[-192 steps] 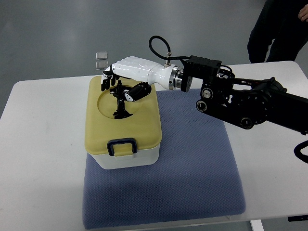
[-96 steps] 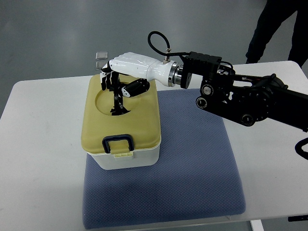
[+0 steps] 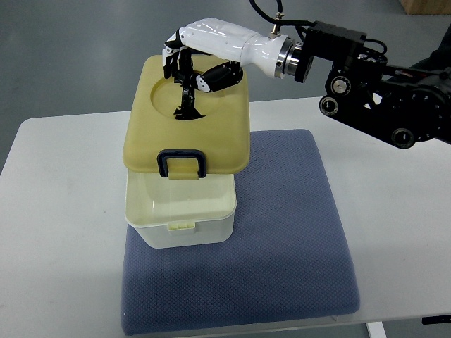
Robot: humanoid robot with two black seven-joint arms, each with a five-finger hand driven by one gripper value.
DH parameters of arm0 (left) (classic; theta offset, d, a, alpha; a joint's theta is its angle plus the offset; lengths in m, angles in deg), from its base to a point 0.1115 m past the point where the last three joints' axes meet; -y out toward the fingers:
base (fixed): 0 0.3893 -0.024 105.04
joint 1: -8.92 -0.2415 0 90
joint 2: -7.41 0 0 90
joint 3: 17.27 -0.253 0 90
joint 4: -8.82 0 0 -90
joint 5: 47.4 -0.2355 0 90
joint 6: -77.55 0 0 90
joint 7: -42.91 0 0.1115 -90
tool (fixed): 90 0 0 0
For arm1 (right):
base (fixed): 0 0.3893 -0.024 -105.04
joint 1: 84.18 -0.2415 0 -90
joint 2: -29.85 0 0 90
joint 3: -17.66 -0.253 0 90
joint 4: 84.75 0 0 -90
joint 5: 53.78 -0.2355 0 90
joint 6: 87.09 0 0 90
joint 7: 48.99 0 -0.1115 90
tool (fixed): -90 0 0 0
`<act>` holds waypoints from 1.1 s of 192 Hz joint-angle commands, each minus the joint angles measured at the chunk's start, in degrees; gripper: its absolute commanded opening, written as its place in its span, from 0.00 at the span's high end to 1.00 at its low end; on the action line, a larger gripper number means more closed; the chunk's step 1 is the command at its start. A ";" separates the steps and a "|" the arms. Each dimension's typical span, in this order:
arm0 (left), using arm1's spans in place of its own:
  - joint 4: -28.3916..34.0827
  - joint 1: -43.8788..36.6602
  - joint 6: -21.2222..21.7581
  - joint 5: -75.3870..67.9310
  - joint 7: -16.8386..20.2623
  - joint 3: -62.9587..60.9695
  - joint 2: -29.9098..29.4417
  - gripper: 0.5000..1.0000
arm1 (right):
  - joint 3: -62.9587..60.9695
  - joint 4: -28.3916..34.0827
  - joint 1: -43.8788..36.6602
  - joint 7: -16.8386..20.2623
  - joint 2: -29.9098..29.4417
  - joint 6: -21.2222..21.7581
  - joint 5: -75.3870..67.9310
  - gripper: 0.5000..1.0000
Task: Open white storage box with right hand
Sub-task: 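Lift the yellow lid off the white box with the right hand, then carry the lid beside the box and lower it onto the mat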
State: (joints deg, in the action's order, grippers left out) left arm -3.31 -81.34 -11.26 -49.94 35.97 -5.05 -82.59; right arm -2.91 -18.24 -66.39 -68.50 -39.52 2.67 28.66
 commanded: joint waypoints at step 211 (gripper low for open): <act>-0.62 0.00 -0.05 -0.09 -0.27 -0.52 0.00 0.00 | 10.20 -0.94 18.95 -15.49 21.91 -5.99 1.40 1.00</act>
State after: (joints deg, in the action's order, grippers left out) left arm -3.85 -81.35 -11.29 -50.04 35.71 -5.58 -82.59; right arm 2.89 -19.11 -47.74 -83.52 -17.40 0.15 30.02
